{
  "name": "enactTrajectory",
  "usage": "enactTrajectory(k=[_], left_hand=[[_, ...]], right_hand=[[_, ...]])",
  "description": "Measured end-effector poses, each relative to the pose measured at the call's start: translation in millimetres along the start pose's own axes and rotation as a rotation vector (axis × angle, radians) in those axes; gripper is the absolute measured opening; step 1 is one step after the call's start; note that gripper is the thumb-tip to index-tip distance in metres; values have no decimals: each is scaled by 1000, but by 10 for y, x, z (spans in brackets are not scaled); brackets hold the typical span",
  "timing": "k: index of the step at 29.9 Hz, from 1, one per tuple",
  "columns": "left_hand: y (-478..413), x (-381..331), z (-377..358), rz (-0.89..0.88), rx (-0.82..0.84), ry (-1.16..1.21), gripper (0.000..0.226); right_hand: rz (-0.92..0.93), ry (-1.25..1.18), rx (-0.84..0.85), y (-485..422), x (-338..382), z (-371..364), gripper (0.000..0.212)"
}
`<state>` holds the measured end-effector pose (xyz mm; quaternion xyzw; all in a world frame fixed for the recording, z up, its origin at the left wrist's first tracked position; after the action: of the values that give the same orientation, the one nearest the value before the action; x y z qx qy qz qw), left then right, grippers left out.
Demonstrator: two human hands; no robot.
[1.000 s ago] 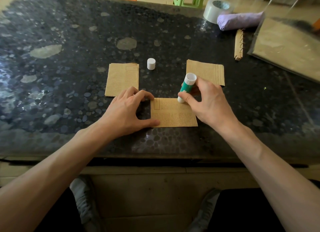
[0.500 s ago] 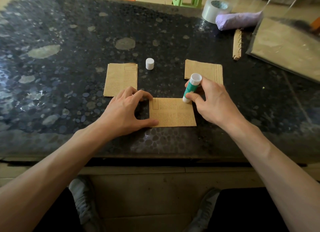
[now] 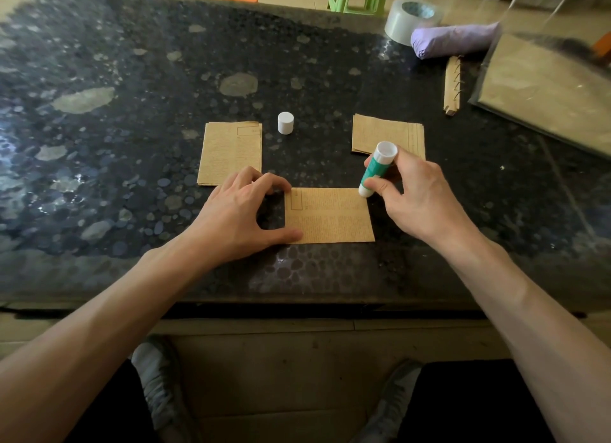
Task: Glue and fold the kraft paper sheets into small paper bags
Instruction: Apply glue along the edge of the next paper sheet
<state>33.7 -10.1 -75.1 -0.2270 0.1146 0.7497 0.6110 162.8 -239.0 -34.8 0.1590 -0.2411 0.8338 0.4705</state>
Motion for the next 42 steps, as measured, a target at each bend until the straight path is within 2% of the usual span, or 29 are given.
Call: enactTrajectory(k=[4, 7, 12, 15, 24, 27, 29, 32, 39, 42], left_hand=[[-4, -2, 6, -2, 2, -5, 83], [-3, -11, 2, -5, 2, -7, 83], [4, -10, 3, 1, 4, -18, 81], [1, -18, 7, 4, 0, -24, 81], [-6, -9, -8, -1, 1, -22, 79], [-6, 4, -21, -8, -17, -21, 79], [-6, 8, -21, -8, -19, -24, 82], [-3, 2, -14, -9, -16, -21, 82], [-2, 0, -6, -15, -18, -18, 79], [0, -2, -6, -13, -18, -17, 80]], right_hand=[[-52, -199, -109, -69, -39, 91, 30], [-4, -322, -181, -115, -25, 104, 29], [73, -428, -88, -90, 187, -43, 35], [131, -402, -7, -41, 330, -218, 39], [180, -308, 68, 1, 486, -456, 35], [174, -288, 63, 14, 530, -486, 39], [187, -306, 6, 16, 546, -515, 42], [169, -289, -76, 7, 536, -525, 37], [194, -292, 64, 15, 510, -462, 38], [235, -260, 58, 31, 520, -476, 35]])
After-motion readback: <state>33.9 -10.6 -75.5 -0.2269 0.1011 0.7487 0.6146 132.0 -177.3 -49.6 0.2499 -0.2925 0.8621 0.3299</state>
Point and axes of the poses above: each hand's wrist, its own y-axis away from the middle knuckle, its own z-axis out of the back of the hand, x = y × z, the point moved 2 cm from there along -y, towards the middle knuckle, and after that the axes turned 11 degrees about -x, right-handed, at the moved point
